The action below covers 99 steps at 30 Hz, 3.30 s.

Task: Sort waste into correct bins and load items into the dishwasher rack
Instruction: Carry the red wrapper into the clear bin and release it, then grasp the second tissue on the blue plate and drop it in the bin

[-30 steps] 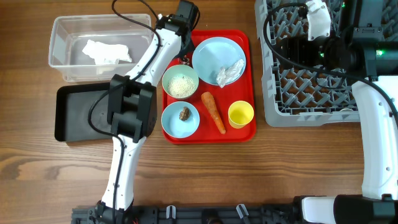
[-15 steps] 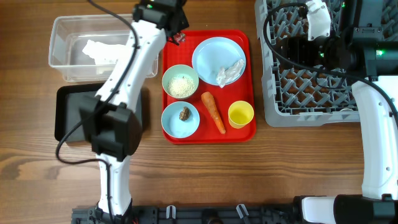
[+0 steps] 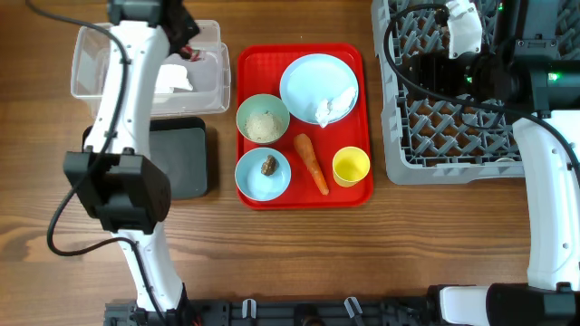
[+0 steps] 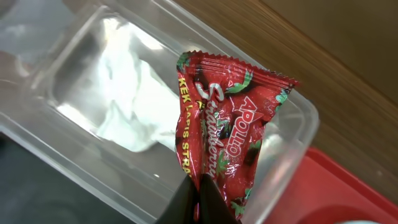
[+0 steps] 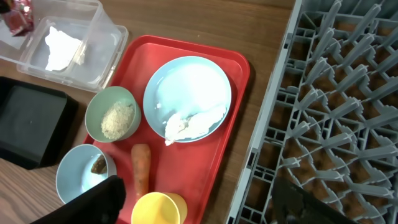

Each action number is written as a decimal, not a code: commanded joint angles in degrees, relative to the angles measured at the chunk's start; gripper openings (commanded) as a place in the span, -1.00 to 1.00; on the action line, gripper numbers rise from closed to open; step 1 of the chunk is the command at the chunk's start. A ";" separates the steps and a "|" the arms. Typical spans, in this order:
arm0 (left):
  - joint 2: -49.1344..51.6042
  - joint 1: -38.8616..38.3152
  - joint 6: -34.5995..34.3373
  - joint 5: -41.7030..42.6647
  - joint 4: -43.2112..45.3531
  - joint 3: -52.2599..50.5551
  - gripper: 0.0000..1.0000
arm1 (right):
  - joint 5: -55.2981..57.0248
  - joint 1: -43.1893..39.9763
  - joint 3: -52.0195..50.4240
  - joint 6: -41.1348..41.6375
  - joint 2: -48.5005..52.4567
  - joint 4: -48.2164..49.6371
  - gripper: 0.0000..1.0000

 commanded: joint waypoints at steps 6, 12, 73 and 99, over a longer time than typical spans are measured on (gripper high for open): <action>0.92 1.25 0.66 -0.11 0.85 -0.07 0.69 | 0.59 -0.13 0.52 -0.70 0.85 0.07 0.54; 0.63 0.02 9.94 10.08 5.44 -0.04 0.78 | 0.59 -0.15 0.52 -0.63 0.85 -0.24 0.54; 20.50 -29.27 36.59 21.31 9.73 -0.04 -0.92 | 1.92 -4.74 0.52 2.19 0.85 -0.09 0.87; 0.90 -14.80 23.30 -2.54 6.27 -0.04 -0.92 | 1.90 -4.74 0.52 2.19 0.85 0.20 0.88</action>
